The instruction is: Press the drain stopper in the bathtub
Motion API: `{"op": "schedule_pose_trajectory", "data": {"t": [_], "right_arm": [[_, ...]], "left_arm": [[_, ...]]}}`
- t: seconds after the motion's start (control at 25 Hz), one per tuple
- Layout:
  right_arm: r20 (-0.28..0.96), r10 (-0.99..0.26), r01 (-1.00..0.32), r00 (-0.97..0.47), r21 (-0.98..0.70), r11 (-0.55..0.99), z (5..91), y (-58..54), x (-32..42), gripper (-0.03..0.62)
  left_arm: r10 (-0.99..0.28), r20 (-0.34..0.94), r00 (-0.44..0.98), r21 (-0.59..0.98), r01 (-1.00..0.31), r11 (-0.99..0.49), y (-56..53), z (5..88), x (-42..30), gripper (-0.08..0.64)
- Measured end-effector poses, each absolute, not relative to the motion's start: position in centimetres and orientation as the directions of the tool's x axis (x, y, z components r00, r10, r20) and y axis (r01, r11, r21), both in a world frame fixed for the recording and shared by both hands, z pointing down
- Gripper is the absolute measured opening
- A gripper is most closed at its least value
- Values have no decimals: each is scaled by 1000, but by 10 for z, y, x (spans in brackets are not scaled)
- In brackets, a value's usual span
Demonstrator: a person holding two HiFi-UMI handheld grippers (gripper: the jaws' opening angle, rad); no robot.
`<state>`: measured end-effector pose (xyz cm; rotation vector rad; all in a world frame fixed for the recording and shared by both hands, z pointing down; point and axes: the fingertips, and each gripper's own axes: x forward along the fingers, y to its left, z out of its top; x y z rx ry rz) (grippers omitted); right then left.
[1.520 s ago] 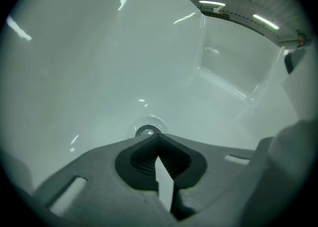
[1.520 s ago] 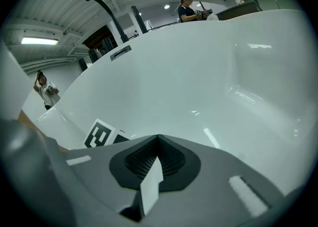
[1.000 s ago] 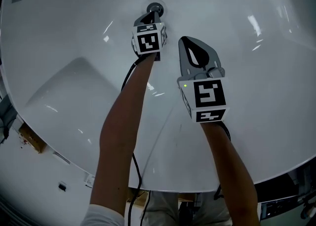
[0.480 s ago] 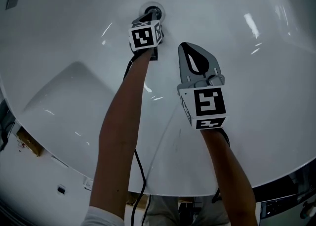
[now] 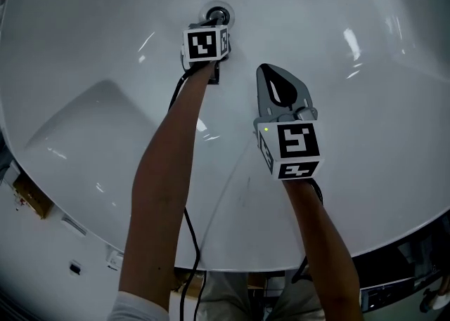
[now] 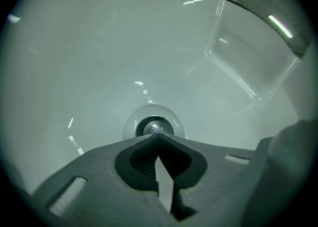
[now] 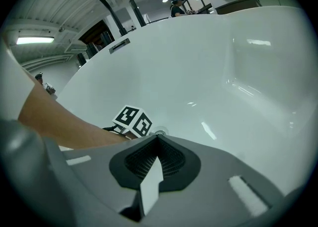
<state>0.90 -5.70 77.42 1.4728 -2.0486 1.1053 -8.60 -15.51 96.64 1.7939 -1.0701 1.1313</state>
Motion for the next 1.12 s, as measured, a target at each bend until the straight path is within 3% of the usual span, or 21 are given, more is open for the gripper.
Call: {"op": "schedule_pose_trajectory", "data": {"t": [0.8,1.12], "right_arm": [[618,-721,-937,-315,-323,133,640,-68,43,5],[597,-738,-940,-314,-304,155,579,-56,45,5]], "left_arm": [[-435,791,431,190,-848,-495,-160,781,-33,-3],[-436,779,451,183,-828,-530,-137,692,-40,-3]]}}
